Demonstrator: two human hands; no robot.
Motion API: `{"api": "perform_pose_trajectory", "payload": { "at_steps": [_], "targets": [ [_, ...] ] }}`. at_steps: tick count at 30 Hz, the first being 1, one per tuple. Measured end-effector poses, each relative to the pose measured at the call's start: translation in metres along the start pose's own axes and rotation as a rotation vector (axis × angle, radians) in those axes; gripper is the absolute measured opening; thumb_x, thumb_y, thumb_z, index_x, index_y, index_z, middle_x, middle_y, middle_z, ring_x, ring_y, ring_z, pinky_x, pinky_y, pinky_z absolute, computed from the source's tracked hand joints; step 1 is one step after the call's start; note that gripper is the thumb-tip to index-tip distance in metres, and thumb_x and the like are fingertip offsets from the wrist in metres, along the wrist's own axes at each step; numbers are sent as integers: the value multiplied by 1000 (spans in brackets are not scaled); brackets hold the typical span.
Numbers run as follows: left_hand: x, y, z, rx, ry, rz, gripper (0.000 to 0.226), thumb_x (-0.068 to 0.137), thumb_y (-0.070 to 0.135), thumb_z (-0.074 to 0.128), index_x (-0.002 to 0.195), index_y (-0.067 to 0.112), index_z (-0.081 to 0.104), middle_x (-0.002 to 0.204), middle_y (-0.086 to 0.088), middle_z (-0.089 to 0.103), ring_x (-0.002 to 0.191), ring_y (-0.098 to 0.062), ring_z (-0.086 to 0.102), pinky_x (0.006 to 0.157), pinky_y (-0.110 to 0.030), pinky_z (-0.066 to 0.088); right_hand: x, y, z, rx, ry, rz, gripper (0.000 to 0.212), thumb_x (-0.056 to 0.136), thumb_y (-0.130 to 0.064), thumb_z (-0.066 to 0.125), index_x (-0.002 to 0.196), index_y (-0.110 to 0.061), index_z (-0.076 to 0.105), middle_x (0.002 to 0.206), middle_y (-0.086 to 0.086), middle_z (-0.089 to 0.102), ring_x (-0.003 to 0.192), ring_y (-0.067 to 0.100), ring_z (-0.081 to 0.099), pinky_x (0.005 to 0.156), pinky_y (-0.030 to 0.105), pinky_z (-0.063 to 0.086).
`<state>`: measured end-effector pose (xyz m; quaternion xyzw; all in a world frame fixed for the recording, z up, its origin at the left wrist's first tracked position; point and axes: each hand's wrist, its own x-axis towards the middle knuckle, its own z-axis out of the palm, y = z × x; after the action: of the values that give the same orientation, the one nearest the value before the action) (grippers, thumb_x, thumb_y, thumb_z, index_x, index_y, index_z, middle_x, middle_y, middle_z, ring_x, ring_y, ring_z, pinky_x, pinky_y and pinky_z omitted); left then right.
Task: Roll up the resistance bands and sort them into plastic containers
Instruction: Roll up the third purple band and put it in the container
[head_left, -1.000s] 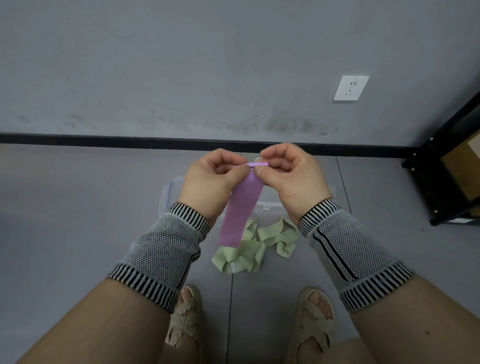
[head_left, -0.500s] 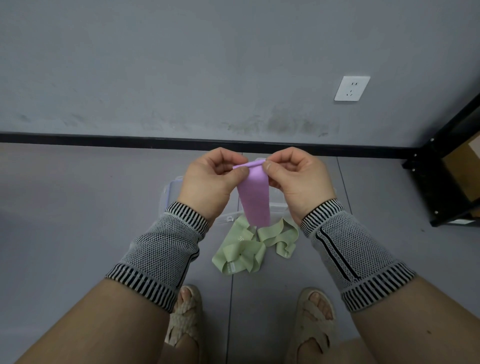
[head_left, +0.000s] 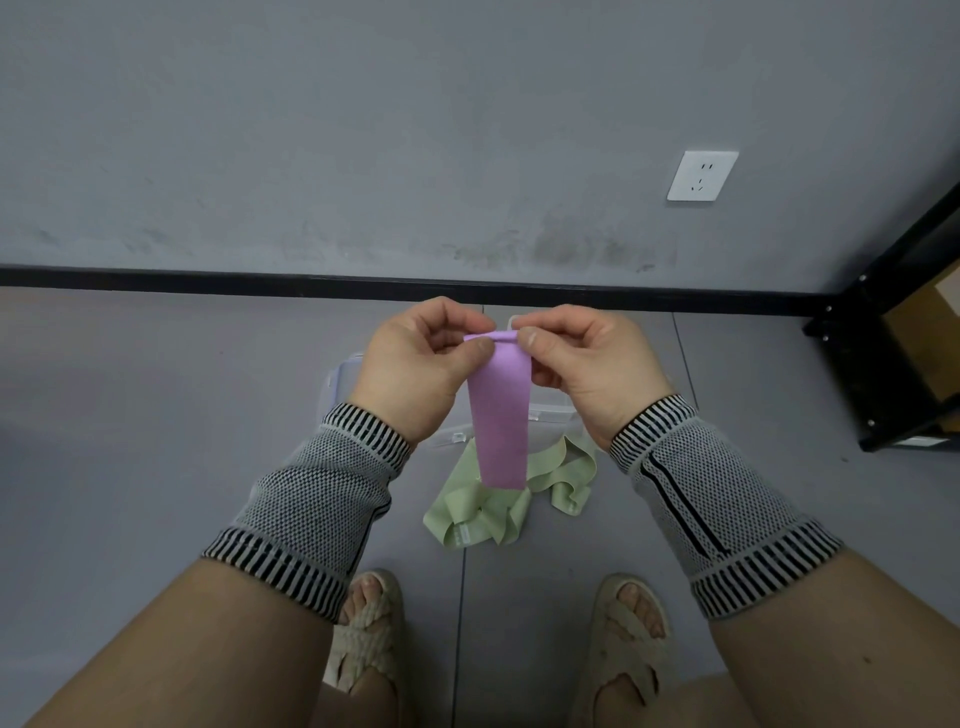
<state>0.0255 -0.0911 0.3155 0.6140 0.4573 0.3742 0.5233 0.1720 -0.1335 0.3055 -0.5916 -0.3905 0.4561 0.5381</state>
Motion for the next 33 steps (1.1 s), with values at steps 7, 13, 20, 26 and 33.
{"api": "perform_pose_trajectory", "payload": {
  "at_steps": [7,13,20,26,33],
  "targets": [
    [0,0,1,-18,36,-45,15,83,7,67,89,20,63,65,7,69,55,-1,55,56,-15,45,0,-3,1,68,30,-22,8,84,3,64,84,-4,68,88,20,70,76,19,66,77,35,57],
    [-1,5,3,-76,44,-75,14,84,2,64,83,15,63,50,11,60,44,2,48,50,-12,39,0,-3,0,31,62,-68,15,82,4,66,80,-10,69,92,23,69,80,25,66,82,41,57],
    [-2,5,2,-137,34,-73,10,84,3,64,82,13,63,51,10,60,46,1,51,51,-12,41,-1,-3,1,-9,74,-109,20,79,7,67,78,-13,69,90,20,70,82,25,64,85,47,56],
    [0,2,1,-91,46,-45,17,83,-1,64,78,15,62,53,10,60,46,1,49,50,-13,40,0,-3,3,-22,68,-109,25,79,9,67,75,-17,68,85,11,71,80,20,65,86,44,56],
    [1,0,2,-87,31,-24,20,82,-6,62,76,13,60,67,-1,60,49,0,49,52,-12,39,-1,-2,2,-11,37,-96,20,81,5,66,86,-15,68,85,8,70,83,21,66,86,42,56]
  ]
}}
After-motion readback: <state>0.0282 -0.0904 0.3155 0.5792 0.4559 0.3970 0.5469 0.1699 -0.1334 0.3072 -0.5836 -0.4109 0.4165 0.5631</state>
